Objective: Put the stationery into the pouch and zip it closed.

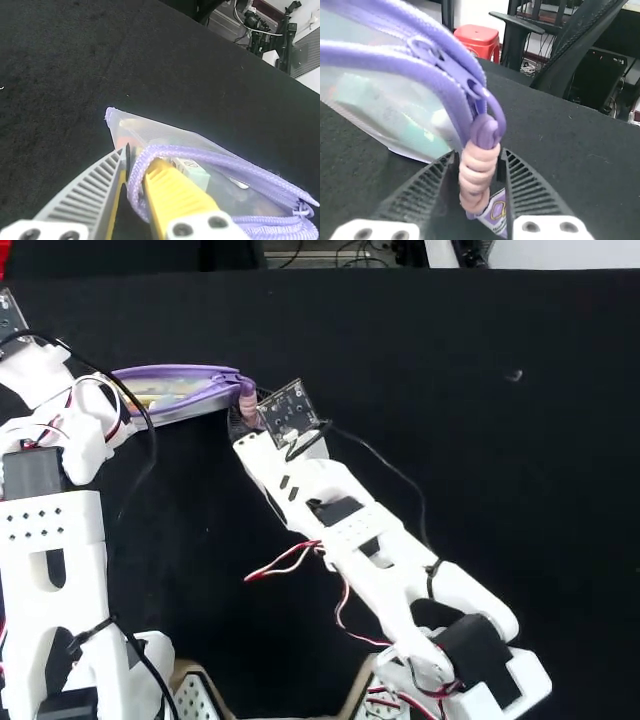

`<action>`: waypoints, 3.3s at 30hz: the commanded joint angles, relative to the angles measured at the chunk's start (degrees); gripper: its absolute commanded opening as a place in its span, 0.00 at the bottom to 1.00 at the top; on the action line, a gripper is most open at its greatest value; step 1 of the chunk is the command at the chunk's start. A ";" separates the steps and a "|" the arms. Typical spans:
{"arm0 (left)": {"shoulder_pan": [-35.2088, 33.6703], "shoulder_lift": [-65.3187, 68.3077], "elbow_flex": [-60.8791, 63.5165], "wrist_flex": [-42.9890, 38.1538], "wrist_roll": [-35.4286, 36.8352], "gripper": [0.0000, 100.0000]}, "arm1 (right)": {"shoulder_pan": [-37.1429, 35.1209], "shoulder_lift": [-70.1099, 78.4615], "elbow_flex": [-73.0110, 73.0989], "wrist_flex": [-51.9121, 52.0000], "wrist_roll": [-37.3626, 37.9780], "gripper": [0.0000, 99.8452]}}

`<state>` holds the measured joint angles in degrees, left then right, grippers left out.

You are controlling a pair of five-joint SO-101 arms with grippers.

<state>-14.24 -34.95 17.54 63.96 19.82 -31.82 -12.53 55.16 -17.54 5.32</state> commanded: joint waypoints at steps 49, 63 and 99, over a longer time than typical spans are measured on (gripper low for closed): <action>-0.66 0.09 -11.82 5.80 -5.71 0.23 | 8.88 -5.67 -39.08 50.02 0.62 0.01; -0.66 0.09 -11.74 5.36 -5.27 0.22 | 19.96 -6.02 -44.88 53.01 5.01 0.01; 11.74 -17.41 -8.75 3.60 -5.19 0.30 | 11.96 -5.85 -62.20 79.38 5.36 0.01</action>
<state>-0.53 -51.21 9.27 69.85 14.64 -19.43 -14.90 -5.58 62.11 10.33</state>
